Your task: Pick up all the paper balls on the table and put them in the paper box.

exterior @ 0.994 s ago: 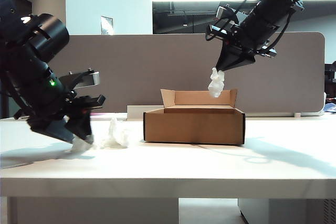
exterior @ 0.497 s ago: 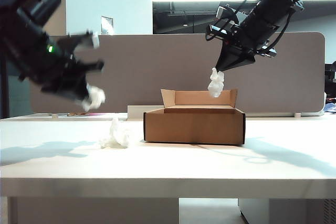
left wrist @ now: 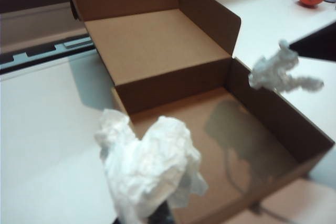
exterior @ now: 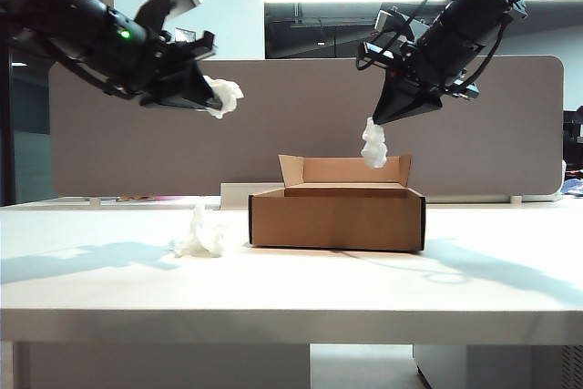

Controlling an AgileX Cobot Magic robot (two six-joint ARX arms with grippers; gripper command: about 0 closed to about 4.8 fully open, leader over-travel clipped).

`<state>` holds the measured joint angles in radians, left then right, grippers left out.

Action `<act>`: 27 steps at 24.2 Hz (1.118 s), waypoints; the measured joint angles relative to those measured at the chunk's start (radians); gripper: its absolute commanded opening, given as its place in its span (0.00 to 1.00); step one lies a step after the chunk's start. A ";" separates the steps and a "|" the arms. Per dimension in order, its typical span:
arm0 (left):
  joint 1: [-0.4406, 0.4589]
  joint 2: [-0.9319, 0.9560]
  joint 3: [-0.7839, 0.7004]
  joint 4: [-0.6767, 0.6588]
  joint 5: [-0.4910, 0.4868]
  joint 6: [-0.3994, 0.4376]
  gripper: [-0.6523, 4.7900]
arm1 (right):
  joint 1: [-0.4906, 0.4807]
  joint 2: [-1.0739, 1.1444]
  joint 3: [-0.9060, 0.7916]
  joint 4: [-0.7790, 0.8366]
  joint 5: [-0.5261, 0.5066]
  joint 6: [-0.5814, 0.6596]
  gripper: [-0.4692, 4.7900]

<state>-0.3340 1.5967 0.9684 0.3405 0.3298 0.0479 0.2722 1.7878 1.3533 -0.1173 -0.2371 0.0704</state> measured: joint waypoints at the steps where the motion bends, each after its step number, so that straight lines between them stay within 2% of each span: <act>1: -0.006 0.022 0.025 -0.003 -0.002 0.000 0.11 | 0.000 0.000 0.000 0.000 0.000 0.000 0.09; 7: -0.063 0.161 0.232 -0.154 -0.018 0.000 0.11 | 0.001 0.000 0.000 0.000 -0.001 0.000 0.09; 12: -0.087 0.294 0.420 -0.329 -0.019 0.000 0.11 | 0.001 0.000 0.000 0.000 -0.001 0.000 0.09; 14: -0.107 0.383 0.552 -0.430 -0.023 0.000 0.11 | 0.001 0.000 0.000 0.000 -0.001 0.000 0.09; 17: -0.123 0.432 0.620 -0.507 -0.024 0.000 0.11 | 0.000 0.000 0.000 0.000 -0.001 0.000 0.09; 22: -0.146 0.484 0.655 -0.550 -0.024 0.000 0.12 | 0.000 0.000 0.000 0.000 -0.001 0.000 0.09; 23: -0.149 0.491 0.655 -0.553 -0.026 0.000 0.16 | 0.000 0.000 0.000 0.000 -0.001 0.000 0.09; 25: -0.154 0.508 0.655 -0.589 -0.033 -0.002 0.43 | 0.000 0.000 0.000 0.000 -0.001 0.000 0.09; 27: -0.154 0.512 0.654 -0.615 -0.035 0.000 0.50 | 0.000 0.000 0.000 0.000 -0.001 0.000 0.09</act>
<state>-0.4881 2.1082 1.6222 -0.2749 0.2947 0.0479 0.2718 1.7878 1.3533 -0.1173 -0.2382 0.0704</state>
